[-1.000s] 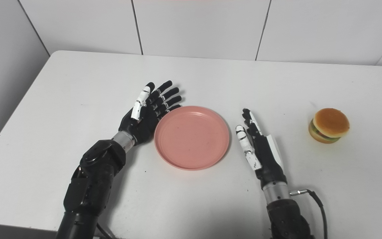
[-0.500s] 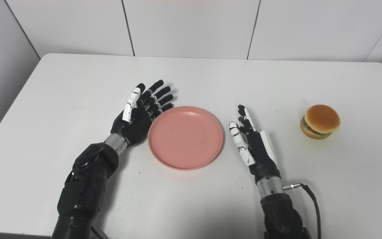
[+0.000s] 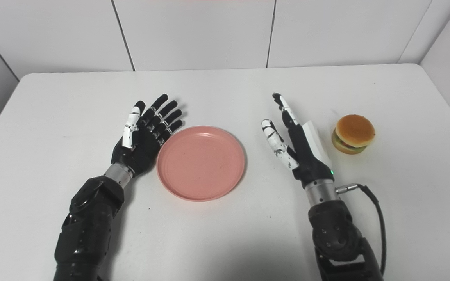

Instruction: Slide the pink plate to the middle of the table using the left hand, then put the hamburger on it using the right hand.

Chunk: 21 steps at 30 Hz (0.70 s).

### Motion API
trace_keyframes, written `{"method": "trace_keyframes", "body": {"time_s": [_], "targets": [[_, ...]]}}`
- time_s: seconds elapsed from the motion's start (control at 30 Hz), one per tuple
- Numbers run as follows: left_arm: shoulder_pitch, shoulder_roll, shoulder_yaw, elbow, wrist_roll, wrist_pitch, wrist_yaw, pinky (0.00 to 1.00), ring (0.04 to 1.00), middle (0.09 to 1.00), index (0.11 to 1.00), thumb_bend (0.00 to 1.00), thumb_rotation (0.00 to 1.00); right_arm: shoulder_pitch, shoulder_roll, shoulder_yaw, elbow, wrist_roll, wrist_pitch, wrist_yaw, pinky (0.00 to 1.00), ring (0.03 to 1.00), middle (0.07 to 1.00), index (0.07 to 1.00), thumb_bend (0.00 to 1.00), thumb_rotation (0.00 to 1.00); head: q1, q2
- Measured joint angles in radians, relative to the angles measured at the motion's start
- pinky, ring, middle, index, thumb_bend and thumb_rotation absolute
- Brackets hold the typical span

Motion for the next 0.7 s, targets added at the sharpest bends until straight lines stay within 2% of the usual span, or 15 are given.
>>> {"method": "trace_keyframes", "body": {"time_s": [0.07,0.13,0.17,0.4,0.7], "targets": [[-0.006,0.008,0.002,0.025,-0.005,-0.025,-0.026,0.95,0.932,0.936,0.94,0.39,1.0,-0.014,-0.005,-0.002,-0.02,-0.04,0.001,0.0,0.86,0.915,0.941,0.938,0.44,1.0,0.0,0.0],[-0.014,0.016,0.008,0.048,-0.021,-0.033,-0.049,0.96,0.936,0.939,0.942,0.39,1.0,-0.027,-0.013,-0.006,-0.042,-0.079,0.001,0.0,0.83,0.901,0.934,0.934,0.49,0.98,-0.058,-0.029],[-0.018,0.019,0.011,0.06,-0.022,-0.038,-0.057,0.96,0.936,0.94,0.943,0.39,1.0,-0.033,-0.018,-0.01,-0.048,-0.093,0.002,0.001,0.81,0.888,0.925,0.927,0.52,0.96,-0.059,-0.029],[-0.052,0.034,0.032,0.15,-0.044,-0.079,-0.111,0.97,0.938,0.945,0.947,0.38,1.0,-0.08,-0.076,-0.045,-0.067,-0.223,0.003,0.003,0.81,0.885,0.924,0.922,0.63,0.92,-0.138,-0.069],[-0.104,0.059,0.073,0.256,-0.088,-0.096,-0.154,0.97,0.933,0.936,0.93,0.38,1.0,-0.12,-0.139,-0.126,-0.027,-0.328,0.003,-0.027,0.77,0.862,0.921,0.931,0.79,0.73,-0.198,-0.091]]}}
